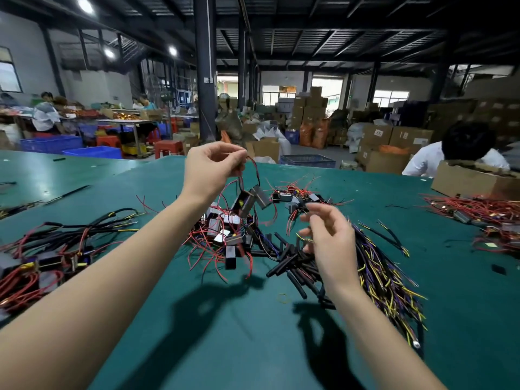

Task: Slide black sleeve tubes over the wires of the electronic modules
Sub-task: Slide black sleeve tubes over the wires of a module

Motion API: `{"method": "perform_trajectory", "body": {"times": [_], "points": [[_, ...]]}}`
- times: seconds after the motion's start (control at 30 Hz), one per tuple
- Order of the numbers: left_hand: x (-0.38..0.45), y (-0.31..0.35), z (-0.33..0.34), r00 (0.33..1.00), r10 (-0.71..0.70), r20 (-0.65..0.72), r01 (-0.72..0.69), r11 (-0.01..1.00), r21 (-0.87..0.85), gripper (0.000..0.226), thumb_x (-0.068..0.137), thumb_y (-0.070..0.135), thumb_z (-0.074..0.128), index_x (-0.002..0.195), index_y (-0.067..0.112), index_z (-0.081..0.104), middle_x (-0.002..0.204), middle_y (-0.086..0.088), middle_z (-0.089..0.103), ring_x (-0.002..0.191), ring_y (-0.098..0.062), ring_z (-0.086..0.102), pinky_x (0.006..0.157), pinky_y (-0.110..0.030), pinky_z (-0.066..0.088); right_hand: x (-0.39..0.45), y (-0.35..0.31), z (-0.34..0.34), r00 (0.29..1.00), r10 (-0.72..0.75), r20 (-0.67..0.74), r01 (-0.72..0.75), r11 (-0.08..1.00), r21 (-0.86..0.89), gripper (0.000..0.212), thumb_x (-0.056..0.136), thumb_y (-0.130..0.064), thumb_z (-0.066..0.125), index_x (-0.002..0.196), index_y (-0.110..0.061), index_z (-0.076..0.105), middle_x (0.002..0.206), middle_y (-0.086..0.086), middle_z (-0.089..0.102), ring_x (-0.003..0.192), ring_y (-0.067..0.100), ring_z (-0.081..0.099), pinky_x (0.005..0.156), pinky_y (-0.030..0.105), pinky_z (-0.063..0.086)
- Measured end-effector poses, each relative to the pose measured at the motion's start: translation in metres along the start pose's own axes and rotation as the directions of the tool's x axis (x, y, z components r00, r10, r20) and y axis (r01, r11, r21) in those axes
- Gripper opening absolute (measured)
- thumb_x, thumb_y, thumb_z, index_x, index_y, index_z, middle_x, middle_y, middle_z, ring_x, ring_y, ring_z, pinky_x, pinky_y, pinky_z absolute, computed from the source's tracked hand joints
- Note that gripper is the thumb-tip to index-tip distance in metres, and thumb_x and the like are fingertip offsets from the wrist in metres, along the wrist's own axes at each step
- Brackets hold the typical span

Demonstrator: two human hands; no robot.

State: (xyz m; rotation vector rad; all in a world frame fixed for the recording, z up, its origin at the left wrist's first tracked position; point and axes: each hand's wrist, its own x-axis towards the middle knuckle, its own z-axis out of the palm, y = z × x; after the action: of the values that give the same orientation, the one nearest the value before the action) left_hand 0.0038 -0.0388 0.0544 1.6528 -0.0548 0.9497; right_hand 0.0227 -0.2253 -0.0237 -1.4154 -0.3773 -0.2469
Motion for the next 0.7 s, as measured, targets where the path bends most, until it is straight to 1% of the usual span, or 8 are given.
{"method": "perform_trajectory", "body": {"times": [0.1,0.2,0.27,0.37,0.43,0.5,0.63,0.7], "points": [[-0.009,0.016,0.007,0.992,0.049,0.113,-0.052,0.998,0.023,0.004,0.085,0.002,0.066,0.087,0.000,0.070,0.068,-0.005,0.068,0.058,-0.008,0.063,0.060,-0.020,0.055,0.006,-0.020,0.002,0.986,-0.156,0.060,0.164,0.974,-0.154,0.016,0.095,-0.016,0.053,0.106,-0.019,0.064,0.099,-0.004,0.067,0.086,0.009,0.061,0.073,0.031,0.051],[-0.020,0.031,0.015,0.987,-0.004,0.158,0.012,0.999,-0.049,0.005,0.086,0.003,0.065,0.087,0.000,0.069,0.068,-0.005,0.068,0.061,-0.009,0.062,0.063,-0.020,0.055,0.016,-0.044,0.002,0.955,-0.214,0.203,0.261,0.934,-0.245,0.022,0.093,-0.026,0.058,0.113,-0.021,0.064,0.098,-0.010,0.067,0.088,0.003,0.062,0.074,0.018,0.049],[-0.028,0.040,0.019,0.974,-0.115,0.196,0.148,0.976,-0.162,0.005,0.087,0.004,0.063,0.085,0.003,0.068,0.069,-0.004,0.068,0.063,-0.011,0.063,0.064,-0.019,0.055,0.019,-0.056,0.001,0.937,-0.184,0.296,0.273,0.916,-0.294,0.024,0.092,-0.028,0.061,0.114,-0.020,0.065,0.097,-0.006,0.069,0.089,0.005,0.064,0.073,0.015,0.050],[-0.043,0.043,0.029,0.896,-0.321,0.306,0.422,0.829,-0.367,0.006,0.089,0.006,0.060,0.088,0.002,0.065,0.073,-0.006,0.069,0.066,-0.010,0.066,0.068,-0.016,0.056,0.014,-0.061,-0.002,0.932,-0.143,0.332,0.228,0.946,-0.231,0.013,0.091,-0.021,0.064,0.101,-0.014,0.069,0.084,0.006,0.072,0.077,0.015,0.069,0.072,0.026,0.055],[-0.055,0.036,0.033,0.831,-0.403,0.382,0.554,0.656,-0.512,0.012,0.093,0.010,0.054,0.094,0.001,0.063,0.081,-0.011,0.070,0.071,-0.011,0.069,0.071,-0.017,0.057,0.006,-0.053,-0.007,0.953,-0.140,0.269,0.183,0.973,-0.144,0.006,0.090,-0.013,0.064,0.089,-0.012,0.070,0.071,0.004,0.069,0.059,0.006,0.062,0.059,0.020,0.051],[-0.070,0.023,0.035,0.785,-0.412,0.463,0.619,0.494,-0.611,0.016,0.092,0.006,0.050,0.101,-0.002,0.061,0.087,-0.015,0.072,0.078,-0.015,0.071,0.071,-0.019,0.057,-0.003,-0.041,-0.011,0.974,-0.064,0.217,0.071,0.997,-0.024,0.007,0.089,-0.007,0.063,0.090,-0.004,0.069,0.063,0.001,0.064,0.049,0.000,0.056,0.051,0.012,0.044],[-0.096,-0.011,0.040,0.761,-0.447,0.470,0.649,0.517,-0.559,0.028,0.076,0.001,0.059,0.104,0.001,0.062,0.086,-0.010,0.073,0.076,-0.012,0.070,0.069,-0.016,0.056,-0.021,-0.011,-0.017,0.963,0.164,0.212,-0.168,0.986,0.004,0.002,0.090,-0.008,0.062,0.091,-0.009,0.063,0.056,0.000,0.063,0.045,0.005,0.055,0.045,0.018,0.040],[-0.103,-0.025,0.043,0.745,-0.486,0.456,0.667,0.542,-0.512,0.023,0.080,0.002,0.059,0.103,0.005,0.064,0.082,-0.006,0.073,0.072,-0.010,0.069,0.069,-0.017,0.056,-0.025,0.002,-0.017,0.937,0.264,0.228,-0.277,0.960,0.027,0.007,0.090,-0.009,0.061,0.085,-0.011,0.058,0.051,-0.002,0.063,0.041,0.006,0.051,0.040,0.016,0.035]]}}
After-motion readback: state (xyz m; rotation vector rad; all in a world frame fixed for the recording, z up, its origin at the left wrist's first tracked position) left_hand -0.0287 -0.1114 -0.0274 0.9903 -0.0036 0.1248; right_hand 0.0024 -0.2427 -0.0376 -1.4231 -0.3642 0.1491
